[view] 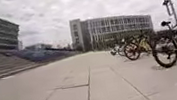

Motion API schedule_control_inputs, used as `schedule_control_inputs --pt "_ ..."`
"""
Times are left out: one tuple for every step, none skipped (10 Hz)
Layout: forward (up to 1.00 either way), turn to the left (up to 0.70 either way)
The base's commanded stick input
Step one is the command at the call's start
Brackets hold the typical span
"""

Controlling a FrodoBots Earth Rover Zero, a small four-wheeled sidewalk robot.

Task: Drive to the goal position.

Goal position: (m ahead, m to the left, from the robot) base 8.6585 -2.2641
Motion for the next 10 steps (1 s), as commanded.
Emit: schedule_control_inputs --pt "1.00 0.00" --pt "1.00 0.00" --pt "1.00 0.00" --pt "1.00 0.00" --pt "1.00 0.00" --pt "1.00 0.00" --pt "1.00 0.00" --pt "1.00 0.00" --pt "1.00 0.00" --pt "1.00 0.00"
